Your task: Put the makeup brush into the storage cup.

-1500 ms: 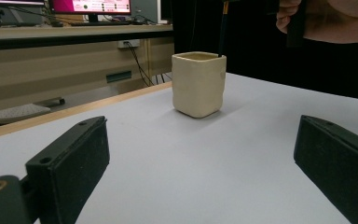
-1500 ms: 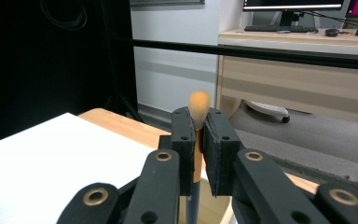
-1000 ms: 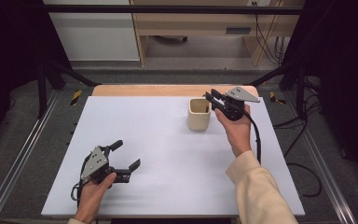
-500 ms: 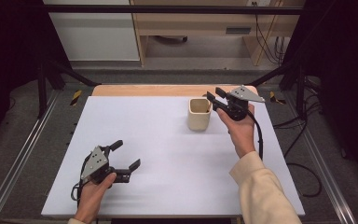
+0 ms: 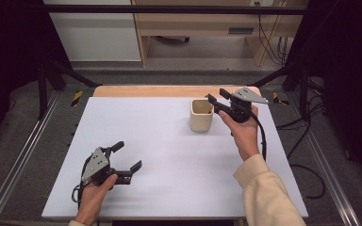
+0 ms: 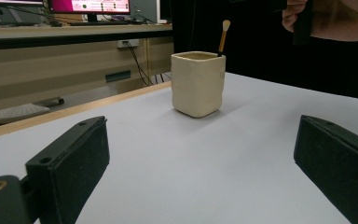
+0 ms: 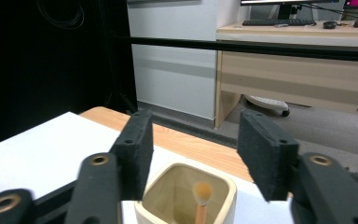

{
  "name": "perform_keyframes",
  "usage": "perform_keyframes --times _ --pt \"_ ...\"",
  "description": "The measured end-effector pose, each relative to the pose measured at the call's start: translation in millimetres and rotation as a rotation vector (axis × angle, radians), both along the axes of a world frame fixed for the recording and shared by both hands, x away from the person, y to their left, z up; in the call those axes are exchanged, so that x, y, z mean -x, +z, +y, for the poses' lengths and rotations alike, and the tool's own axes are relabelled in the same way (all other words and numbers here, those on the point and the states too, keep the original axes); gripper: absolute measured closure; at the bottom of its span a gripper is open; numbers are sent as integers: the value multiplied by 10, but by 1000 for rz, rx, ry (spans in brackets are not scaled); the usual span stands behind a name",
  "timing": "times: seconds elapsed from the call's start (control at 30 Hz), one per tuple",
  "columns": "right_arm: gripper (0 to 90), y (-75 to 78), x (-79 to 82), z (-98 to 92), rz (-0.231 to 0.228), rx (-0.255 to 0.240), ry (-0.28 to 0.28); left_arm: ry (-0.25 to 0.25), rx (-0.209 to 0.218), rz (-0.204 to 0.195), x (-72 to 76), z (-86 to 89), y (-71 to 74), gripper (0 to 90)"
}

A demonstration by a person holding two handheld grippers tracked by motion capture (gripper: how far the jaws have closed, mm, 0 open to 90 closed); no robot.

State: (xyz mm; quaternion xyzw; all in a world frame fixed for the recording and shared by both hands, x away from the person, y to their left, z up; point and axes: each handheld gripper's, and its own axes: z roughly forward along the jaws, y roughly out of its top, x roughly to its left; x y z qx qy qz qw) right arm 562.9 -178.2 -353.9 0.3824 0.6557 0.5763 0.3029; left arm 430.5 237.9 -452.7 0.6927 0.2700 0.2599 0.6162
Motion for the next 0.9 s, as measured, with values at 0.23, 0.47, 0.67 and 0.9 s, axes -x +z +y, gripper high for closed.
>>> perform_keyframes --times 0.23,0.47,0.67,0.9 --pt "369 15 2 -30 16 2 -4 0 6 4 -3 -5 -4 28" --pt "278 18 7 -42 39 -6 -1 -1 0 3 -1 -1 -2 28" --pt "99 23 21 -45 63 -13 -8 2 6 4 -2 6 0 28" --pt "55 16 52 -51 70 -17 -26 4 4 4 -6 14 -1 27"
